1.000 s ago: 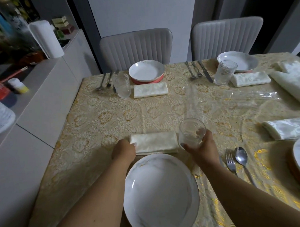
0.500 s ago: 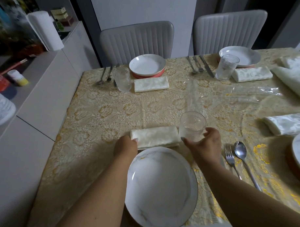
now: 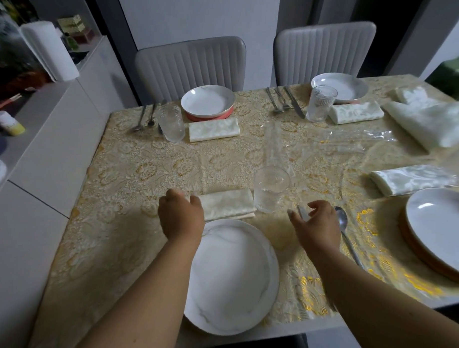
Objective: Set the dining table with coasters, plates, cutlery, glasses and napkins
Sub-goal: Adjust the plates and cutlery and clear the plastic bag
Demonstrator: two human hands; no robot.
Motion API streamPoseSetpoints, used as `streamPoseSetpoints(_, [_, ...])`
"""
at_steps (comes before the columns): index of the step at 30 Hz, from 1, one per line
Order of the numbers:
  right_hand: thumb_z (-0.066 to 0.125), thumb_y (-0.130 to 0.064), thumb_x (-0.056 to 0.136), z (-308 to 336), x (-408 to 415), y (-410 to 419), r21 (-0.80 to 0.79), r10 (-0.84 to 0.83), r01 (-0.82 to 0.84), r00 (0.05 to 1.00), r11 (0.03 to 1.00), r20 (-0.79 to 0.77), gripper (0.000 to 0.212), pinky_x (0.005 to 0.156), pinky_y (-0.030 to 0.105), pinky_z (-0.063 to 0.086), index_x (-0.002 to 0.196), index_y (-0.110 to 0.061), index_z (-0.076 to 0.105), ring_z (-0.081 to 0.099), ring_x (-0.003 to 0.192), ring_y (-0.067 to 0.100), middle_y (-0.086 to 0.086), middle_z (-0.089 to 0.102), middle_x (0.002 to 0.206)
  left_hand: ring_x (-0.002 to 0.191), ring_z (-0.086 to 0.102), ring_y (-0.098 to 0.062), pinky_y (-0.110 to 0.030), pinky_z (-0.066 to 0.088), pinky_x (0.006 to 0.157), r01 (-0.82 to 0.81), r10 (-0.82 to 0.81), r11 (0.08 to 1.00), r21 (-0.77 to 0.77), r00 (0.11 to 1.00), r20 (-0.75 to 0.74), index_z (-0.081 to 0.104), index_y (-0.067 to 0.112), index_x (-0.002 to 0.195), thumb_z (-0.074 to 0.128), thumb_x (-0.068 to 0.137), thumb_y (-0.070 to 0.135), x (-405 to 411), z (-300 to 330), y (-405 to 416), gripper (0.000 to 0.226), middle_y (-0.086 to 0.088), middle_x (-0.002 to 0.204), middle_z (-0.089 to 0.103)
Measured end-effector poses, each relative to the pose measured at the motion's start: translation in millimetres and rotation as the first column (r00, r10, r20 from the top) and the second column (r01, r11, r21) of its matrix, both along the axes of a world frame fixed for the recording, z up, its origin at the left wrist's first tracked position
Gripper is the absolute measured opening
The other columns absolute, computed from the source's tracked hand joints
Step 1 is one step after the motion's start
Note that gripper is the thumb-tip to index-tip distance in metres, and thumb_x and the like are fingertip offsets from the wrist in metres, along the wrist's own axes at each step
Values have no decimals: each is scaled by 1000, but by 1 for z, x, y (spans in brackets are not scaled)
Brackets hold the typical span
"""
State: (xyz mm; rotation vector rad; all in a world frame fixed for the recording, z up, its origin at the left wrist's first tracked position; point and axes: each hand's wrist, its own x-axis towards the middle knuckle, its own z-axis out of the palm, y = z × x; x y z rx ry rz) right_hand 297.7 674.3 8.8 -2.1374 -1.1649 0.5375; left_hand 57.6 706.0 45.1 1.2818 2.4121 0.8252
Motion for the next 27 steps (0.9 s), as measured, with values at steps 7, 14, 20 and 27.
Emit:
streamPoseSetpoints(7, [60, -38, 85, 16, 42, -19, -25, -107, 108, 993, 994, 46, 23, 72, 31, 43, 93, -16, 61, 59, 93, 29, 5, 64, 105, 92, 61, -22, -25, 38, 70, 322, -331, 943, 82, 930, 159, 61, 12, 98, 55, 92, 19, 81, 22, -32, 10, -4, 99, 66])
streamPoseSetpoints(14, [58, -31, 86, 20, 70, -55, -253, -40, 52, 998, 966, 52, 21, 59, 28, 38, 72, -15, 60, 59, 75, 28, 5, 62, 73, 86, 63, -23, -26, 43, 67, 530, -491, 842, -101, 831, 263, 58, 20, 75, 56, 90, 20, 139, 20, -76, 15, -3, 88, 69])
streamPoseSetpoints(20, [60, -33, 87, 20, 77, -64, -383, 129, -93, 989, 919, 69, 20, 55, 25, 33, 82, -14, 62, 50, 65, 17, -1, 56, 69, 99, 65, -28, -30, 51, 81, 549, -487, 792, -265, 832, 266, 69, 10, 95, 61, 90, 27, 175, 7, -92, 21, -8, 101, 71])
streamPoseSetpoints(27, [59, -41, 88, 14, 82, -57, -476, 261, -186, 961, 859, 96, 30, 55, 25, 33, 96, -13, 61, 52, 74, 20, 2, 58, 82, 107, 60, -28, -29, 43, 78, 487, -422, 760, -431, 874, 243, 61, 11, 109, 51, 93, 15, 206, -7, -96, 20, -8, 111, 64])
